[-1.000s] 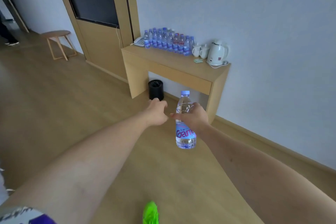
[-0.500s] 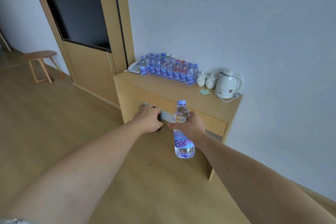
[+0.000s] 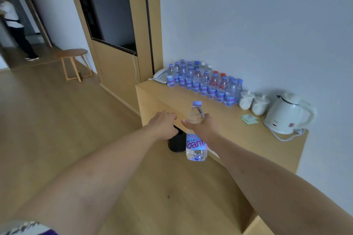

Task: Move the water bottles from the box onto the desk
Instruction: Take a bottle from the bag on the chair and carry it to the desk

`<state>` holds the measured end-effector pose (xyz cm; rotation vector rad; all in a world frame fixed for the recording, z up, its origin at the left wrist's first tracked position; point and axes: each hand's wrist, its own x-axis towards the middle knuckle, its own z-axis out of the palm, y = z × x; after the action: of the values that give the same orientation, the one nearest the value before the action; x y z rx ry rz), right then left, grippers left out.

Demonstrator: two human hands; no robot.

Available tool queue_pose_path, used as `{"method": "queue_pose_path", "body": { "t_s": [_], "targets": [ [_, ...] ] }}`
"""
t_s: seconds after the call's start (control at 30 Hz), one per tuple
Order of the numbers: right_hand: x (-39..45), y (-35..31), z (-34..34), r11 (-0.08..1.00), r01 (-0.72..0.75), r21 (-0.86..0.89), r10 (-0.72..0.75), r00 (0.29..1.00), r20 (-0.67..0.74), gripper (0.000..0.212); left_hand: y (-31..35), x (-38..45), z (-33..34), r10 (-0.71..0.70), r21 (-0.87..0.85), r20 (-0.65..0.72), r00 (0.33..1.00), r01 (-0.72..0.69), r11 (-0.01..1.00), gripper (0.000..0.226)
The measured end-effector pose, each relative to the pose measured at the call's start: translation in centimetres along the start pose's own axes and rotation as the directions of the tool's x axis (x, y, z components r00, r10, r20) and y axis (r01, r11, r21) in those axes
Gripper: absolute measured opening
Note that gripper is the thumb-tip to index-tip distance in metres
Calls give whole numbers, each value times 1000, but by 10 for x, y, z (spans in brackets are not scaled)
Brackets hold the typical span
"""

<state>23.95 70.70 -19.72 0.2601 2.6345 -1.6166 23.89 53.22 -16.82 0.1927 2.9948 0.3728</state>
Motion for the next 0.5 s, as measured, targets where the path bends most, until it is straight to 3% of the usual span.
{"method": "queue_pose_path", "body": {
  "t_s": [0.5],
  "targets": [
    [199,-44,68,998,-64,-22,65,996,60,76,-86,195,-15,-89,-14,38,995,90,996,61]
  ]
}}
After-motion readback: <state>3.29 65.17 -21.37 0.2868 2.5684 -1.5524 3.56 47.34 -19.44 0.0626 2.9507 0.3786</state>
